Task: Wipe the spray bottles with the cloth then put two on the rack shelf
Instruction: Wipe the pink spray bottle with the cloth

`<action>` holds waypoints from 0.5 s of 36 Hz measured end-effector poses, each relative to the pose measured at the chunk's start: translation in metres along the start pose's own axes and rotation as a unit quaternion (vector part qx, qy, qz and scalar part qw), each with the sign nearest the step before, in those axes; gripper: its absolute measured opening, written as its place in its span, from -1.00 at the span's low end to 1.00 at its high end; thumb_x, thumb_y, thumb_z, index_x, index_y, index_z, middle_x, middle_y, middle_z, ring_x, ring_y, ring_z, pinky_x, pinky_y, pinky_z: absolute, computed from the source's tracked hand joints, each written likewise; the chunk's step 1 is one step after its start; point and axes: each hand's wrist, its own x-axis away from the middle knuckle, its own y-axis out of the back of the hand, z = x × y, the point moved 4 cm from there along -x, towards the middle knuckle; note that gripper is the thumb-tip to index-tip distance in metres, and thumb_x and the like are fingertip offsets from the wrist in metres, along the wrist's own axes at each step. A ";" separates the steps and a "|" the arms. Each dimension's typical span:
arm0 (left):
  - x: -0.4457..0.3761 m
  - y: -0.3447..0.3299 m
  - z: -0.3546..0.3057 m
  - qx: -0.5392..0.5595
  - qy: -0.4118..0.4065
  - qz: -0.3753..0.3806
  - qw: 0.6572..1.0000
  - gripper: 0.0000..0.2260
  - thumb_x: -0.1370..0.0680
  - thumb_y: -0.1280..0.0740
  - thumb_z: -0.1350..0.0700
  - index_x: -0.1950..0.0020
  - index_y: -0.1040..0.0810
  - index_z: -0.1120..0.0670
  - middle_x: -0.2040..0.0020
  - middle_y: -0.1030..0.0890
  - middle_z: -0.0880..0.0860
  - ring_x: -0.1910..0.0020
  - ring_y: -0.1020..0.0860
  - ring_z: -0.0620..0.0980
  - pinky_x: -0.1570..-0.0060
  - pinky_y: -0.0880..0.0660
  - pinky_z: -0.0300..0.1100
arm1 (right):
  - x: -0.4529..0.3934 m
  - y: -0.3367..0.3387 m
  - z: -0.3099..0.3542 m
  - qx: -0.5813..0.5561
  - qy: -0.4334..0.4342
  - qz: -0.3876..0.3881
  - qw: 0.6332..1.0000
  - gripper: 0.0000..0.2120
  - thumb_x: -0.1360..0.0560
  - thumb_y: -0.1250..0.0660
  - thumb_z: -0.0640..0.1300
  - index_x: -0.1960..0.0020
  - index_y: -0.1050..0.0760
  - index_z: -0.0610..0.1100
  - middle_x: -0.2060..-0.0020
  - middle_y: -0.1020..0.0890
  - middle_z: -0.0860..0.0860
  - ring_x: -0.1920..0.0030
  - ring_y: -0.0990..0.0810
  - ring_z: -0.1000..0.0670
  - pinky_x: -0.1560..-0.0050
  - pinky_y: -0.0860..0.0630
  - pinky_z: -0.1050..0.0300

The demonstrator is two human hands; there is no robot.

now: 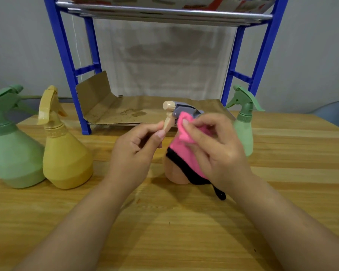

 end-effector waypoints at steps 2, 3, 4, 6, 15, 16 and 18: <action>0.000 0.000 0.001 -0.014 -0.005 0.001 1.000 -0.81 -0.55 -0.28 0.08 -0.09 -0.55 -0.18 0.30 -0.57 -0.25 0.34 -0.50 -0.25 0.28 -0.42 -0.37 | 0.000 0.011 -0.007 0.023 -0.001 -0.070 0.997 -0.72 -0.49 -0.41 -0.33 -0.18 -0.55 -0.40 0.03 -0.52 -0.18 0.07 -0.52 -0.13 0.10 -0.51 0.05; 0.001 0.000 0.001 -0.024 -0.009 0.003 1.000 -0.79 -0.56 -0.27 0.10 -0.10 -0.54 -0.20 0.29 -0.57 -0.26 0.33 -0.49 -0.25 0.28 -0.41 -0.38 | -0.001 0.015 -0.008 0.032 0.001 -0.089 0.996 -0.71 -0.48 -0.42 -0.36 -0.18 -0.54 -0.41 0.03 -0.51 -0.19 0.08 -0.52 -0.14 0.11 -0.50 0.04; 0.000 0.000 0.001 -0.036 -0.012 0.005 0.999 -0.77 -0.57 -0.26 0.11 -0.10 -0.53 -0.22 0.28 -0.56 -0.27 0.33 -0.49 -0.26 0.28 -0.41 -0.39 | -0.003 0.016 -0.011 0.031 0.006 -0.095 0.995 -0.70 -0.48 -0.41 -0.37 -0.19 -0.53 -0.41 0.03 -0.51 -0.20 0.08 -0.52 -0.15 0.11 -0.49 0.03; 0.000 -0.001 0.000 -0.060 -0.022 0.011 0.998 -0.73 -0.57 -0.24 0.11 -0.11 -0.48 -0.28 0.26 -0.55 -0.29 0.32 -0.49 -0.27 0.28 -0.40 -0.41 | -0.004 0.011 -0.017 0.017 -0.011 -0.074 0.997 -0.69 -0.48 -0.40 -0.36 -0.21 -0.53 -0.38 0.03 -0.52 -0.22 0.05 -0.50 -0.14 0.08 -0.49 0.02; -0.001 0.001 0.002 -0.091 -0.034 -0.001 0.995 -0.76 -0.56 -0.21 0.01 -0.14 -0.44 -0.31 0.26 -0.54 -0.28 0.32 -0.49 -0.25 0.29 -0.42 -0.36 | 0.007 -0.007 -0.018 -0.023 -0.028 0.014 0.999 -0.72 -0.49 -0.37 -0.27 -0.19 -0.57 -0.32 0.04 -0.52 -0.16 0.06 -0.48 -0.08 0.06 -0.51 0.05; -0.001 0.001 0.002 -0.088 -0.034 -0.001 0.996 -0.76 -0.54 -0.20 0.00 -0.12 -0.44 -0.33 0.26 -0.54 -0.25 0.32 -0.49 -0.23 0.30 -0.44 -0.29 | 0.005 -0.002 -0.021 -0.025 -0.042 -0.024 0.999 -0.71 -0.48 -0.39 -0.32 -0.20 -0.55 -0.31 0.04 -0.50 -0.14 0.05 -0.47 -0.06 0.04 -0.51 0.09; -0.001 0.000 0.001 -0.085 -0.034 -0.001 0.996 -0.76 -0.53 -0.20 0.00 -0.09 -0.44 -0.35 0.25 -0.55 -0.22 0.33 -0.49 -0.21 0.29 -0.45 -0.20 | 0.003 0.006 -0.028 -0.024 -0.076 -0.079 0.994 -0.68 -0.46 -0.42 -0.37 -0.21 -0.54 -0.29 0.04 -0.46 -0.10 0.04 -0.45 0.00 -0.02 -0.48 0.22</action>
